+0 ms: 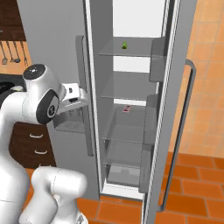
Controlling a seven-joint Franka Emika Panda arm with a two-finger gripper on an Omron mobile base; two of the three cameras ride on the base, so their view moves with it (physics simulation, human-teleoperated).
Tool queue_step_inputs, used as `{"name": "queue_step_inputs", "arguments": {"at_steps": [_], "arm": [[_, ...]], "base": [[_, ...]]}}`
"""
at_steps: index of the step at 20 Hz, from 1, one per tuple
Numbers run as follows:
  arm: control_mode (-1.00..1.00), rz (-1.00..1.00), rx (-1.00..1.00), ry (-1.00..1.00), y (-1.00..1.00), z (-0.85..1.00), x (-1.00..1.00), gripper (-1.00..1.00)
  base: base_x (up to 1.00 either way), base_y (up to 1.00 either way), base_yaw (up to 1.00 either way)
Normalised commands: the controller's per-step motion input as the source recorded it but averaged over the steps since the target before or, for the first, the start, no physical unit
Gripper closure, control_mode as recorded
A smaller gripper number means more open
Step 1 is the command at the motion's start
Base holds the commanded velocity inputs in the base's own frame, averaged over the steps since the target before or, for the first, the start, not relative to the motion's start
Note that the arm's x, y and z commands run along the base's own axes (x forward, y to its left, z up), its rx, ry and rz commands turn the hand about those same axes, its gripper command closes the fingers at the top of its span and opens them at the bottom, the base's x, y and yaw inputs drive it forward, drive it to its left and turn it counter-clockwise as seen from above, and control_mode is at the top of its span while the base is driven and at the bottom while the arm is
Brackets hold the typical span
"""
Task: Grab a lemon wedge from the fridge and one ice cube from the ice bowl, and put them in the glass of lemonade.
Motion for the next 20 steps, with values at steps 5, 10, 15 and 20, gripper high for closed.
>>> {"name": "queue_step_inputs", "arguments": {"at_steps": [5,10,15,20], "arm": [[-1.0,0.05,0.13,-0.05,0.89,0.42,0.2,-1.0],[-1.0,-0.28,0.11,-0.04,0.81,0.12,0.83,-1.0],[-1.0,-0.4,0.18,0.0,-0.36,0.06,0.51,-1.0],[-1.0,-0.03,0.22,0.0,-0.53,0.02,0.19,-1.0]], "base": [[0.0,0.0,0.0],[0.0,0.0,0.0],[0.0,0.0,0.0],[0.0,0.0,0.0]]}}
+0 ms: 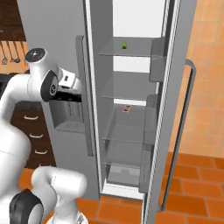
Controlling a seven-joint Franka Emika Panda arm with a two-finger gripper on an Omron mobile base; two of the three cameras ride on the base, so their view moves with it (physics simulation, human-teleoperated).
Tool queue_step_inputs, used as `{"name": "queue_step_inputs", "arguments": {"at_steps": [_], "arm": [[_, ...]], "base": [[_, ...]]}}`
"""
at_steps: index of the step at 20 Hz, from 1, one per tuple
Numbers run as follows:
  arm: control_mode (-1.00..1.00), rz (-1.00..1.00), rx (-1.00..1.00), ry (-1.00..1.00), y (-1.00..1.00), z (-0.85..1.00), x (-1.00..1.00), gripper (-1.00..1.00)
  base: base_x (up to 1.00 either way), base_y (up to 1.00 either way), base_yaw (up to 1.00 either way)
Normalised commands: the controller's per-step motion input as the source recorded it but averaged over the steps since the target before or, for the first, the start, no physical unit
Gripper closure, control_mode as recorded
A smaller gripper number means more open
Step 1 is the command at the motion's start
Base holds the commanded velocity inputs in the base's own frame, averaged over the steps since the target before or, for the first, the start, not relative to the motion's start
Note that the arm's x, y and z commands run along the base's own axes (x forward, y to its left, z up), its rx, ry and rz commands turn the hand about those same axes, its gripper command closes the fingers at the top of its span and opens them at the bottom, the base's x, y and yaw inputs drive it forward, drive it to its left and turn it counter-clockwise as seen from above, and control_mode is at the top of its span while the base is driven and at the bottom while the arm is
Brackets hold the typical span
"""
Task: Grab a lemon wedge from the fridge and one ice cube from the ice bowl, and put them in the glass of lemonade.
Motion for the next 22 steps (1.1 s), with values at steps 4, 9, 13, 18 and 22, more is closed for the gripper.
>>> {"name": "queue_step_inputs", "arguments": {"at_steps": [4,9,13,18,22], "arm": [[-1.0,0.0,0.02,0.0,0.18,-0.01,0.88,-1.0],[-1.0,0.0,0.04,-0.03,0.06,-0.13,0.9,-1.0],[-1.0,0.0,0.03,-0.09,-0.34,-0.03,0.54,-1.0],[-1.0,0.0,0.01,-0.07,0.08,0.0,0.49,-1.0],[-1.0,0.0,0.0,-0.01,0.09,-0.01,0.48,-1.0]], "base": [[0.0,0.0,0.0],[0.0,0.0,0.0],[0.0,0.0,0.0],[0.0,0.0,0.0],[0.0,0.0,0.0]]}}
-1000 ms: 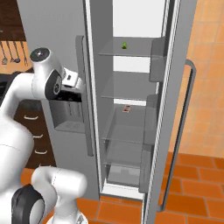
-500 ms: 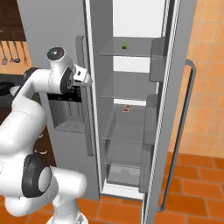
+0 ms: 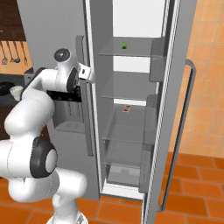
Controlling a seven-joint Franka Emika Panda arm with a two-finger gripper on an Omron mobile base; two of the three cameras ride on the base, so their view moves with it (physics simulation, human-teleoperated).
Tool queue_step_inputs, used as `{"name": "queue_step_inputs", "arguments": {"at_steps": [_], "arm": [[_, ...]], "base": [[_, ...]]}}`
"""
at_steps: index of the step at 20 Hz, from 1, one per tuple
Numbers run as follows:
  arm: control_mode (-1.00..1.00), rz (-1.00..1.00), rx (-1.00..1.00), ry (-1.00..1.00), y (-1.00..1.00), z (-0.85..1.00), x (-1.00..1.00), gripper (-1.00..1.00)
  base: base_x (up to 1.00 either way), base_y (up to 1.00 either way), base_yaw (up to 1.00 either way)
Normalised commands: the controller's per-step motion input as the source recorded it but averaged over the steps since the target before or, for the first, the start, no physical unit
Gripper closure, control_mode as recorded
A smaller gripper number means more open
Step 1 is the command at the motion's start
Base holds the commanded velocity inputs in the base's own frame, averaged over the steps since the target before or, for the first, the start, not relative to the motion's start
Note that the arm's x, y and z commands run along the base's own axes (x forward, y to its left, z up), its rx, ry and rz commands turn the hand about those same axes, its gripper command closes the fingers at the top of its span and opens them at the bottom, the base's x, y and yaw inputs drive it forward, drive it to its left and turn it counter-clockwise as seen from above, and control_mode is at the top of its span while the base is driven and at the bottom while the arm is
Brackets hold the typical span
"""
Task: Grab a lemon wedge from the fridge and one ice cube from the ice bowl, and put them in the glass of lemonade.
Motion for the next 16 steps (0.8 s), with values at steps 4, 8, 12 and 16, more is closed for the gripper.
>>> {"name": "queue_step_inputs", "arguments": {"at_steps": [4,8,12,16], "arm": [[-1.0,0.0,0.0,0.0,0.04,-0.17,0.63,-1.0],[-1.0,0.0,0.0,-0.01,0.06,-0.39,0.53,-1.0],[-1.0,0.0,-0.01,-0.01,0.11,-0.24,0.55,-1.0],[-1.0,0.0,0.0,-0.02,0.1,-0.11,0.55,-1.0]], "base": [[0.0,0.0,0.0],[0.0,0.0,0.0],[0.0,0.0,0.0],[0.0,0.0,0.0]]}}
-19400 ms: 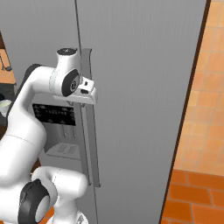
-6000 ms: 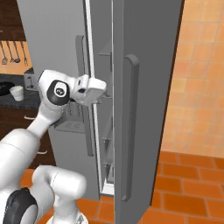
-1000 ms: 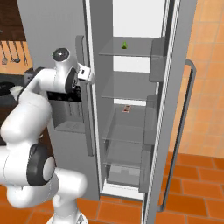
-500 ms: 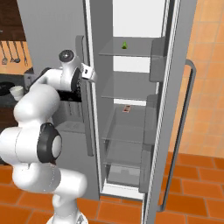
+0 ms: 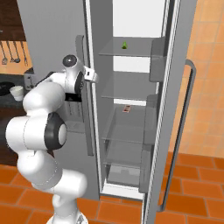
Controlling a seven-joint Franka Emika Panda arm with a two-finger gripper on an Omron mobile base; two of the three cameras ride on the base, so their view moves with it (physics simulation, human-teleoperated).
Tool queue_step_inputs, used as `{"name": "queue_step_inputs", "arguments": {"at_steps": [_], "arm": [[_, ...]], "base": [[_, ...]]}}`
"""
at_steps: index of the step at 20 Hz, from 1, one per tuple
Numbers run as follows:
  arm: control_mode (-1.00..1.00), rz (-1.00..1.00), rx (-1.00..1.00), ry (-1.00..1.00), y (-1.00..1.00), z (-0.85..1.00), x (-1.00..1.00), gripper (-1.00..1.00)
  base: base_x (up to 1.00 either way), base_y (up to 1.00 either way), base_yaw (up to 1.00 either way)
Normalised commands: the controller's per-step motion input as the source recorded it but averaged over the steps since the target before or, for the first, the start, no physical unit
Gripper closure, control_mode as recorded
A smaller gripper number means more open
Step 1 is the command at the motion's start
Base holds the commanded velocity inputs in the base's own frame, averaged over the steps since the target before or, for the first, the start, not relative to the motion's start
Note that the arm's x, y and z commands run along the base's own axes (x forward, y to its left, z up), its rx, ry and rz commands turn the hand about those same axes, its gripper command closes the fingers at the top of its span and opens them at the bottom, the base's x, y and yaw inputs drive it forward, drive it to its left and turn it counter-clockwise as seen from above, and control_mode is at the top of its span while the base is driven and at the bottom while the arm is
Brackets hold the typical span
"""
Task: Grab a lemon wedge from the fridge and one ice cube from the ice bowl, and put them in the glass of lemonade.
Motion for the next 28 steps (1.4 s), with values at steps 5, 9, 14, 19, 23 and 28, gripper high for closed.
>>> {"name": "queue_step_inputs", "arguments": {"at_steps": [5,9,14,19,23,28], "arm": [[-1.0,0.0,0.0,0.0,0.08,-0.03,0.44,1.0],[-1.0,0.0,0.0,0.0,0.05,0.0,0.4,1.0],[-1.0,0.0,0.0,0.0,0.18,0.0,0.34,1.0],[-1.0,0.13,0.0,0.03,0.74,0.22,-0.28,1.0],[-1.0,0.24,0.0,0.01,0.91,0.53,-0.77,1.0],[-1.0,0.27,0.0,0.02,0.94,0.53,-0.97,1.0]], "base": [[0.0,0.0,0.0],[0.0,0.0,0.0],[0.0,0.0,0.0],[0.0,0.0,0.0],[0.0,0.0,0.0],[0.0,0.0,0.0]]}}
